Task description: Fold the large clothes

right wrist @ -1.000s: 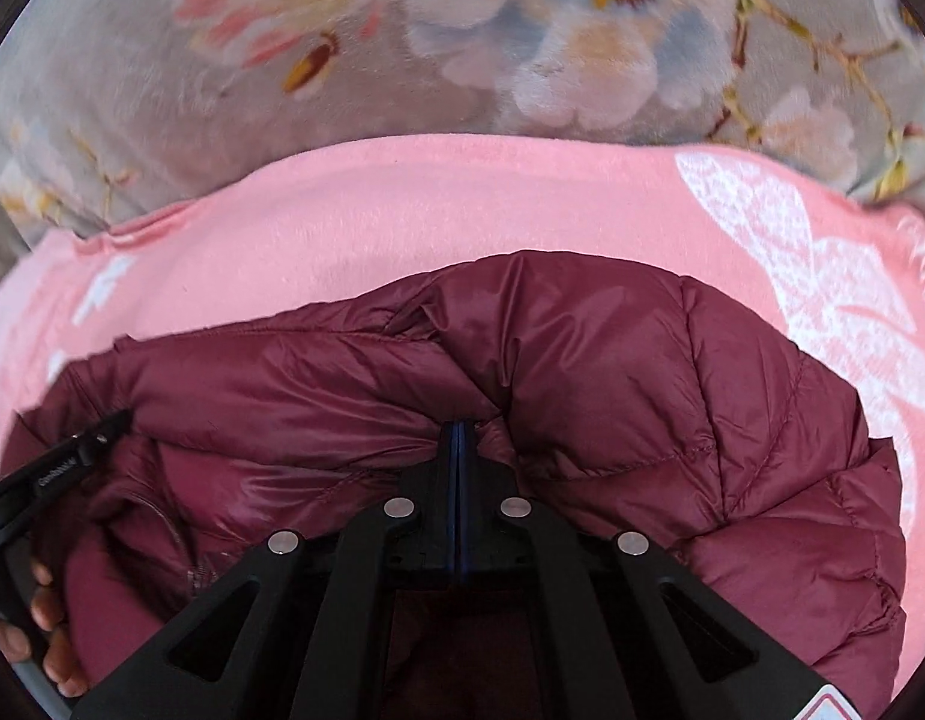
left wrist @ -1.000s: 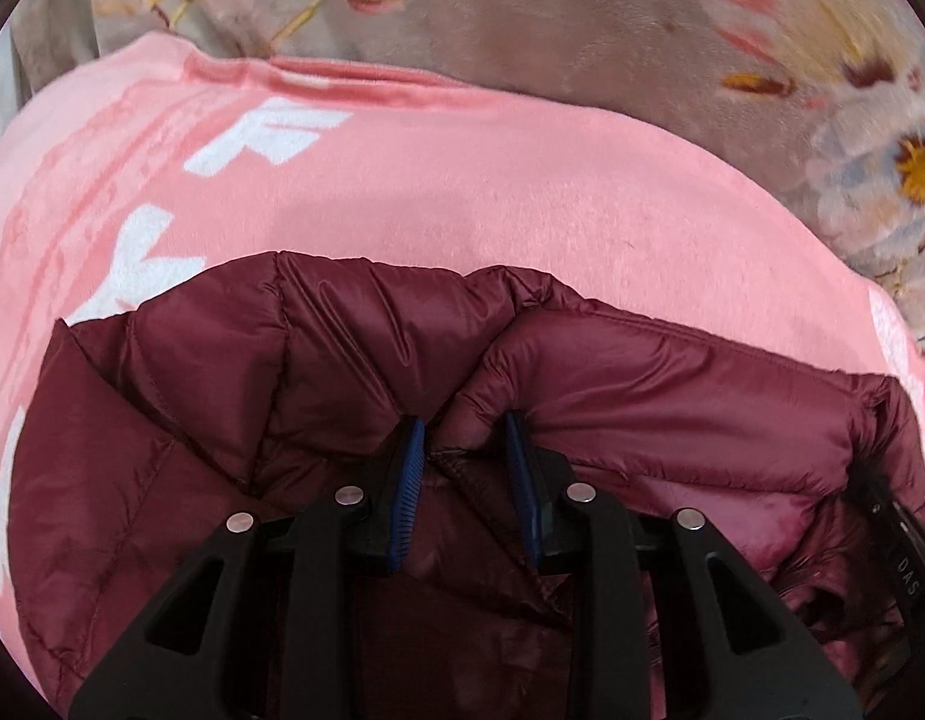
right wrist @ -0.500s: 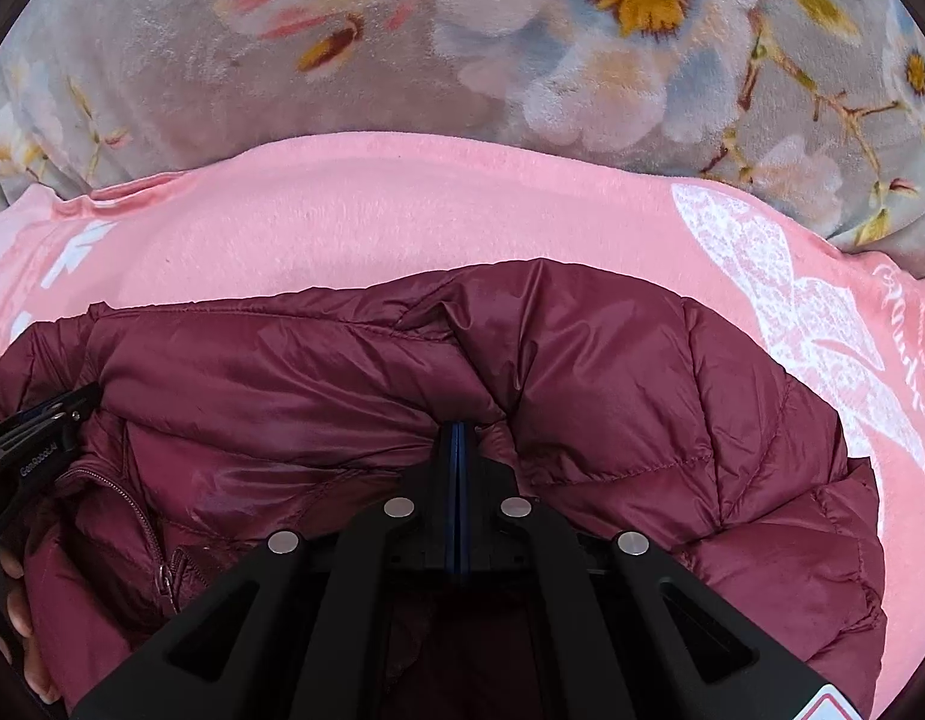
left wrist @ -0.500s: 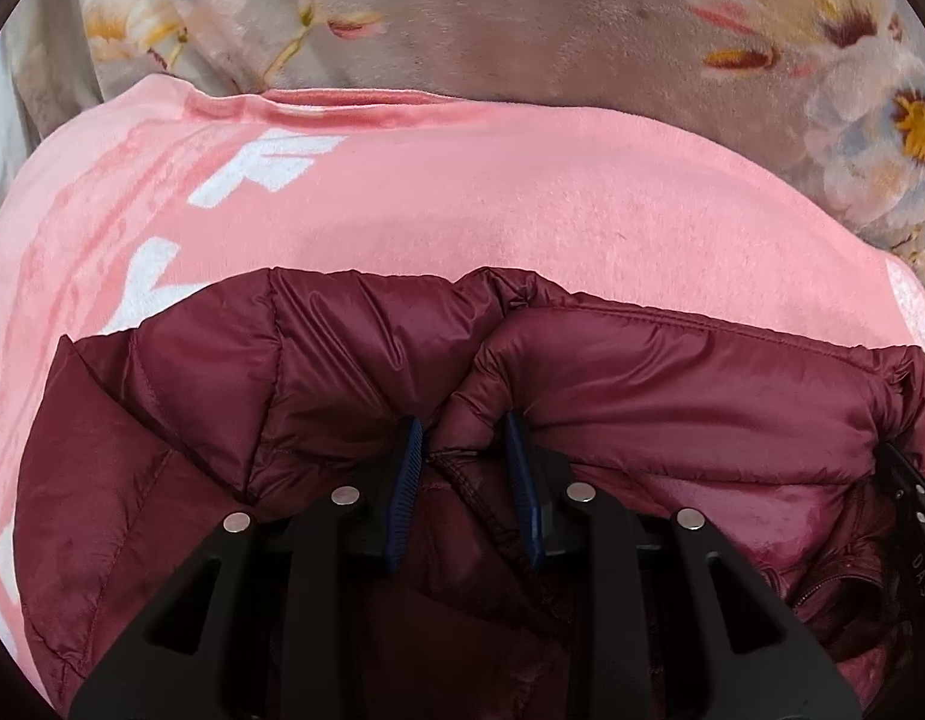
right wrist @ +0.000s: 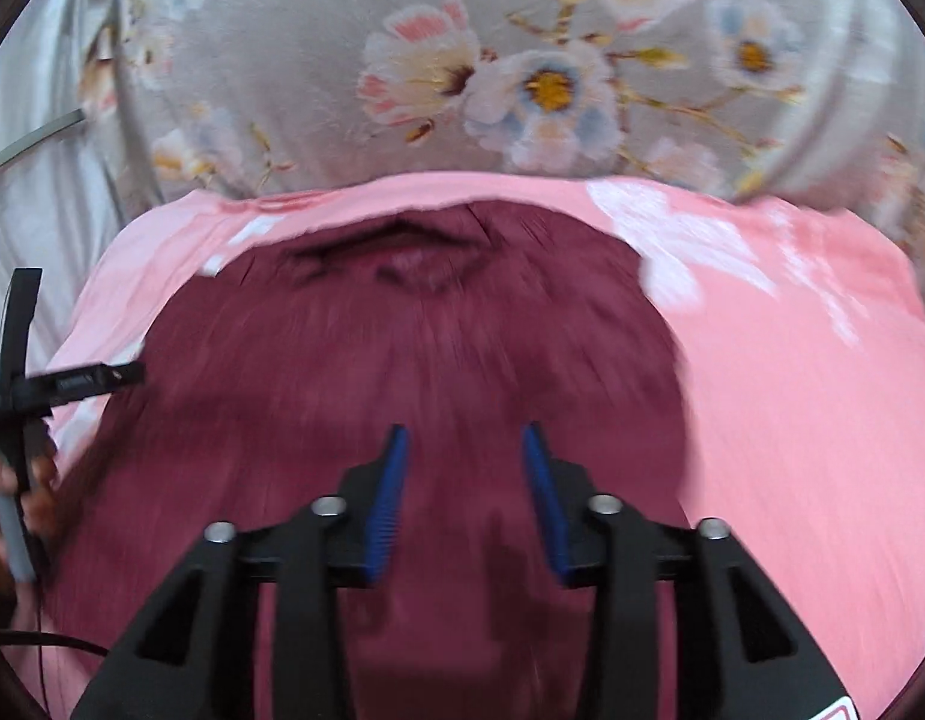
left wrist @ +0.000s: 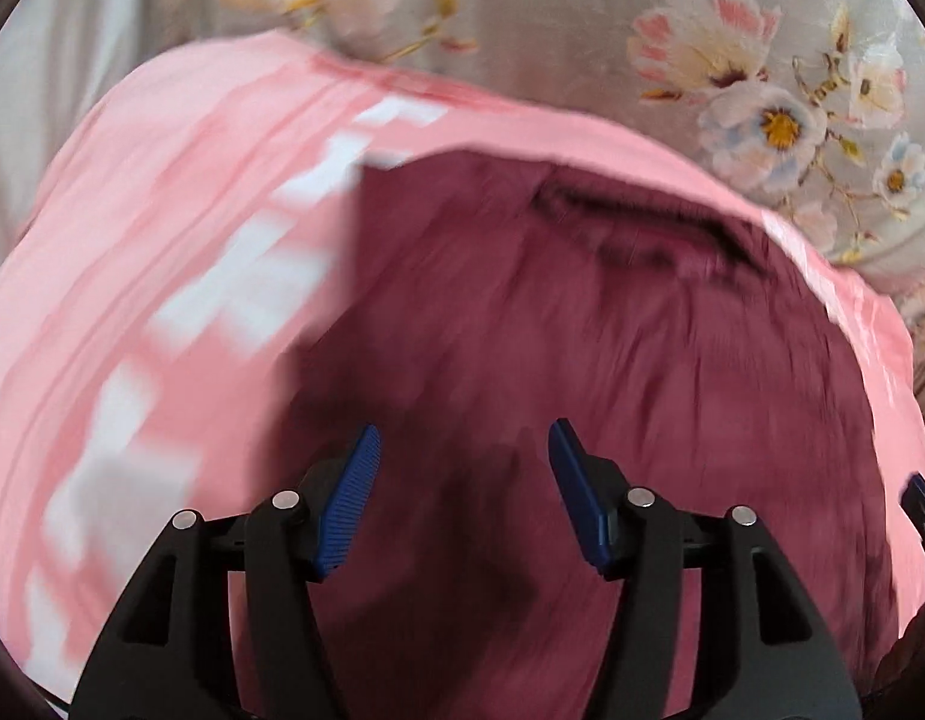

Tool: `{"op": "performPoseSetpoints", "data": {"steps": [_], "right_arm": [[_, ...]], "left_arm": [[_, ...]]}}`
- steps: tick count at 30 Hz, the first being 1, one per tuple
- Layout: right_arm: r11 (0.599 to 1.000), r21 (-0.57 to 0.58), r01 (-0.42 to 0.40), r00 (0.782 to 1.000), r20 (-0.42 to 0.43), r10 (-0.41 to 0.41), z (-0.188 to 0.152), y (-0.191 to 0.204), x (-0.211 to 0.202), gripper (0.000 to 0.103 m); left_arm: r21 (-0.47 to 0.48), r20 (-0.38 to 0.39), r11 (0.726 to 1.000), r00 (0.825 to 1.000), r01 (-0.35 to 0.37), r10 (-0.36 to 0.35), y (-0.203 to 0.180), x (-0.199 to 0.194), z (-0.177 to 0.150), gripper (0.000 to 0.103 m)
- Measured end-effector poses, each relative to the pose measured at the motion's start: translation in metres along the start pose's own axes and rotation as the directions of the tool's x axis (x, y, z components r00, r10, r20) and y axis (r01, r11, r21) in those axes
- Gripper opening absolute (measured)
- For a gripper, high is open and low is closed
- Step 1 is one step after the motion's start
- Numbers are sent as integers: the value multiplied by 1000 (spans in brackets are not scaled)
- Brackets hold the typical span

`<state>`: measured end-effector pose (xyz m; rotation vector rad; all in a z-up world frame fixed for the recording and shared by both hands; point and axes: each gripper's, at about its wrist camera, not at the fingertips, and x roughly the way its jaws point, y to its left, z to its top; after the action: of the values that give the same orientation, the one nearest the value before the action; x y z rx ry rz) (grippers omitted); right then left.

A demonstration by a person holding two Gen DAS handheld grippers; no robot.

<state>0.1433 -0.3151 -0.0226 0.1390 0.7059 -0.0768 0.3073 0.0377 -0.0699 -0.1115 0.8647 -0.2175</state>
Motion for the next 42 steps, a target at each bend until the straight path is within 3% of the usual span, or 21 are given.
{"op": "performPoseSetpoints", "data": {"steps": [3,5,8,11,14,21,24,26,27,29,30,35,39,42], "right_arm": [[998,52,37,999,-14,-36,-57,-19,-58,48],[990,131,59,998,-28,-56,-95,-38,-90,57],[967,243,74,997,-36,-67,-137,-57,-116,60],[943,321,93,995,-60,-78,-165,-72,-123,61],[925,370,92,995,-59,-76,-174,-79,-121,61],[896,441,54,998,-64,-28,-164,-90,-98,61],[890,453,42,998,-61,-16,-160,-89,-90,62],[886,462,33,998,-57,-8,-157,-89,-85,56],[886,462,25,999,-51,-2,-155,-87,-83,48],[888,460,1,999,-44,22,-152,-84,-79,15],[889,459,-8,999,-32,26,-151,-82,-81,10],[953,303,-24,997,79,0,-127,-52,-126,4],[996,86,-38,981,193,20,-117,-27,-197,3],[996,-81,-23,964,261,44,-128,-11,-258,3]], "left_arm": [[-87,-41,996,999,14,-17,47,-45,-57,58],[-147,-52,989,998,17,-25,70,-63,-85,60],[-219,-57,976,998,-2,-11,96,-85,-125,61],[-292,-50,956,997,35,-52,110,-95,-151,61],[-323,-24,945,998,43,-54,112,-104,-160,62],[-358,-9,932,998,51,-58,102,-94,-156,83],[-359,-7,933,999,40,-45,98,-87,-150,83],[-339,-16,940,999,41,-50,93,-86,-146,62],[-335,-34,940,997,59,-75,91,-83,-144,43],[-342,-57,935,991,95,-122,87,-82,-141,26],[-336,-58,937,991,94,-121,84,-84,-139,13],[-268,27,949,986,166,-164,72,-134,-127,5],[-162,131,957,967,240,-220,63,-213,-126,5],[-110,197,959,951,261,-236,67,-268,-134,5]]}}
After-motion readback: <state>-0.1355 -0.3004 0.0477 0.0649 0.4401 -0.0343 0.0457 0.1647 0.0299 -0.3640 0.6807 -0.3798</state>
